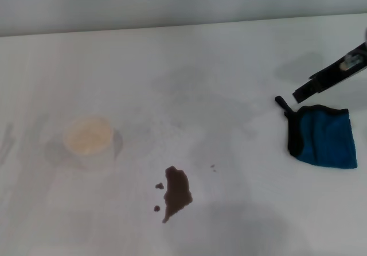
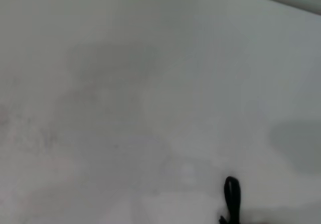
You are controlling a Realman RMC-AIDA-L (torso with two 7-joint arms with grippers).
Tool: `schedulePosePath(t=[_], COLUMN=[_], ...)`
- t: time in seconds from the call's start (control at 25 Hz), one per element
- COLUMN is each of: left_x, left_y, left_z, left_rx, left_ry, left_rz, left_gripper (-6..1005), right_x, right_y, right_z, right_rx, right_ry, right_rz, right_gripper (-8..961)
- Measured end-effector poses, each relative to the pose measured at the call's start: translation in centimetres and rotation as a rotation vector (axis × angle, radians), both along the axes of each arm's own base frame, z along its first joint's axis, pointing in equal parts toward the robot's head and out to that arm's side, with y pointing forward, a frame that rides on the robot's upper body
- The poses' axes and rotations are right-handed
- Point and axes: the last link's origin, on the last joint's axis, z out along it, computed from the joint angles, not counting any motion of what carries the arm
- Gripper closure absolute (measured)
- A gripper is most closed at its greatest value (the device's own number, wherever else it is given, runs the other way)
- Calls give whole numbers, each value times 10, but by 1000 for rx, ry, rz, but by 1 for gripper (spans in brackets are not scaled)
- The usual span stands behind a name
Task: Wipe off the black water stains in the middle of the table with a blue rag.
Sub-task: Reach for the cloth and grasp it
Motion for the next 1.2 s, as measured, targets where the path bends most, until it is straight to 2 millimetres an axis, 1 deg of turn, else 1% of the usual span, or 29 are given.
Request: schedulePosePath(t=[0.08,0.12,0.36,0.52,0.64,0.88,1.0,1.2], left_x=[0,0,0,1,2,2,2,4], left_y=[2,2,4,6,8,11,12,17], left_z=[2,2,1,1,1,2,2,2], left_rx=[10,10,22,22,22,18,18,16], left_ry=[2,2,31,36,38,42,43,45], left_rz=[2,2,10,7,3,5,4,0], left_gripper=[117,117,116,116,116,117,117,116], right_x=[-1,-1,-3,2,5,16,17,25], right_y=[2,2,1,-1,-3,-2,-1,-1], right_z=[-11,-11,-39,-49,-52,-49,-48,-55], right_rx=[7,7,-42,-54,-52,-28,-25,-47], right_ry=[-42,-42,-91,-131,-163,-232,-243,-254], right_rz=[-14,-14,-53,-83,-96,-129,-134,-162], right_gripper=[291,291,292,292,292,292,291,292])
